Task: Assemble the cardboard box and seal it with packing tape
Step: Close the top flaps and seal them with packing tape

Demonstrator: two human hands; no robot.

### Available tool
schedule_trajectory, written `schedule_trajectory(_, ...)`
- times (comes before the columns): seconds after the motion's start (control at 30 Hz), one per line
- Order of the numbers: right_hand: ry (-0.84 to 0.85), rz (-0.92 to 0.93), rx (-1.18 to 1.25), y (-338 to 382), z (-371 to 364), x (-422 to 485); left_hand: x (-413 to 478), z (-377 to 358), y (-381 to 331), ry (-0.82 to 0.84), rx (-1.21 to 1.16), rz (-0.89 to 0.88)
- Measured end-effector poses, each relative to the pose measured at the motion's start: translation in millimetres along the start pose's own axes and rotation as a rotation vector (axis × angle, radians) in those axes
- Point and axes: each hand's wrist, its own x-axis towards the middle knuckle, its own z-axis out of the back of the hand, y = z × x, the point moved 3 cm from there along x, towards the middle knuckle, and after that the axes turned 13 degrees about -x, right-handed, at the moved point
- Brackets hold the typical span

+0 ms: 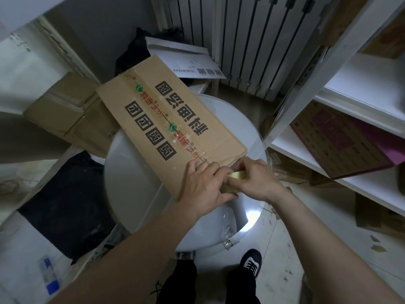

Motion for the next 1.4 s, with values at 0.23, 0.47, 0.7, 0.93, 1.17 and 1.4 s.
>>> schedule_trajectory(0.23,0.195,0.080,-0.090,2,-6,7,-2,15,17,0.076,-0.081,-0.166)
schedule_trajectory(0.47,0.059,0.039,-0.125,0,-13,6,15,25,44,0.173,0.052,0.092)
schedule_trajectory(0.7,0.031,-0.047,0.103,-3,-16,5,30,11,41,0.277,0.103,0.210)
schedule_trajectory(0.93,-0.037,-0.102,0.171,-3,-20,7,31,11,40,0.290,0.122,0.239)
schedule_trajectory(1.17,-0.074,-0.027,-0.010,1,-18,8,32,12,39,0.279,0.108,0.244)
schedule_trajectory(1.4,0.003,0.021,-0.074,-3,-9,12,33,11,41,0.264,0.094,0.240)
